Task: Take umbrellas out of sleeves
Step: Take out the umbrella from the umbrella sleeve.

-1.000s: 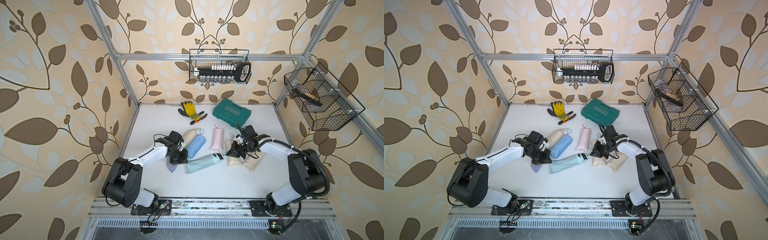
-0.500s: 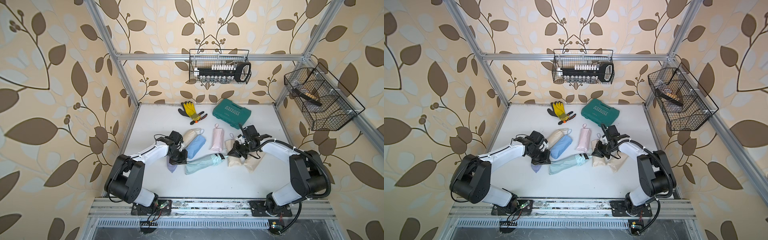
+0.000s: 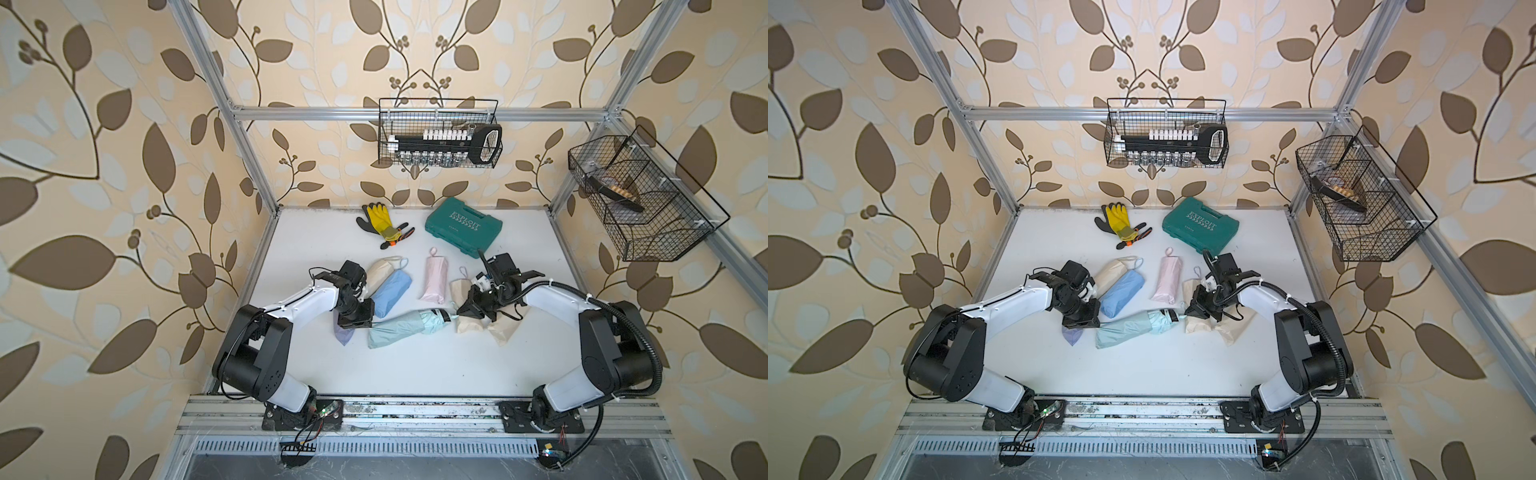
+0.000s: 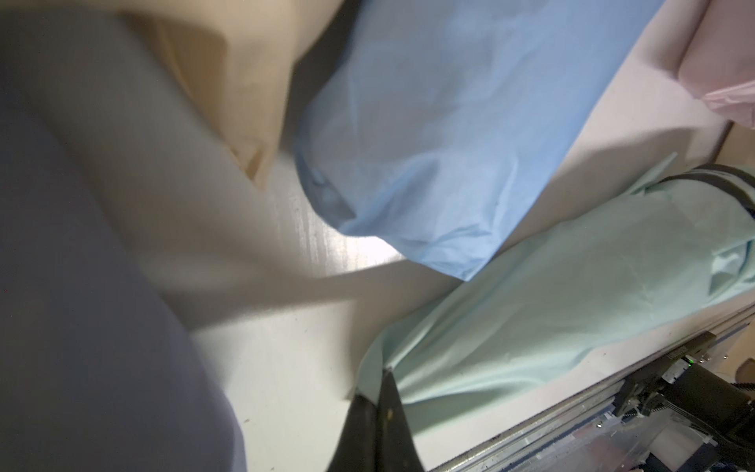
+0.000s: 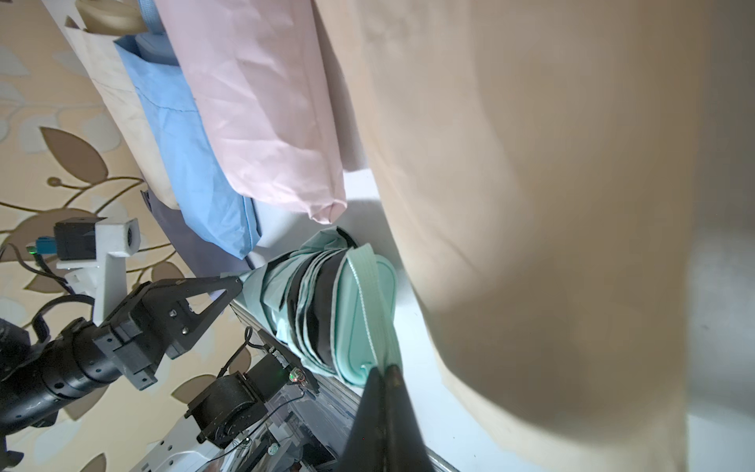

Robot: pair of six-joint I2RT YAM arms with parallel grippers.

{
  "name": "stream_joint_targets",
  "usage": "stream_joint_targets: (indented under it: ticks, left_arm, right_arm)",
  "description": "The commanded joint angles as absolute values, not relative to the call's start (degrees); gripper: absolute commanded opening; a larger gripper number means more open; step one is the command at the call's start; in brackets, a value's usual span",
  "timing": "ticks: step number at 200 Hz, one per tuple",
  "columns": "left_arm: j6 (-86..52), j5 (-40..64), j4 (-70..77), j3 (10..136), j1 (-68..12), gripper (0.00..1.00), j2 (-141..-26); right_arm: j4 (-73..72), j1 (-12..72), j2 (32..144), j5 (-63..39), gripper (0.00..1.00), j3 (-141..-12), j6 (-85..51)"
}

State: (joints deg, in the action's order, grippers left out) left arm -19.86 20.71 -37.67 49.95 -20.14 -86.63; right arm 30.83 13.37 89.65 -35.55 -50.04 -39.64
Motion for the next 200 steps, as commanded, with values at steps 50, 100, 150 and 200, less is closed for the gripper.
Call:
stream_joint_targets:
  ticks: [50, 100, 150, 200]
  left_arm:
    - [-17.0, 18.6, -40.3, 52.5, -19.3, 0.00, -87.9]
    - [-14.3, 17.2, -41.8, 56.5, -19.3, 0.00, -90.6]
    - [-11.9, 16.5, -42.7, 57.7, -19.3, 0.00, -91.4]
    - [-10.3, 16.7, -43.5, 59.3, -19.3, 0.00, -92.5]
  right_arm:
    - [38.1, 17.6, 85.7, -24.1, 0.67, -59.7, -10.9]
    - [41.5, 34.6, 85.9, -18.8, 0.71, -61.5, 31.7]
    - [30.8, 37.5, 88.9, -9.8, 0.77, -55.9, 49.8]
    - [32.1, 38.2, 97.4, -13.7, 0.75, -61.9, 48.1]
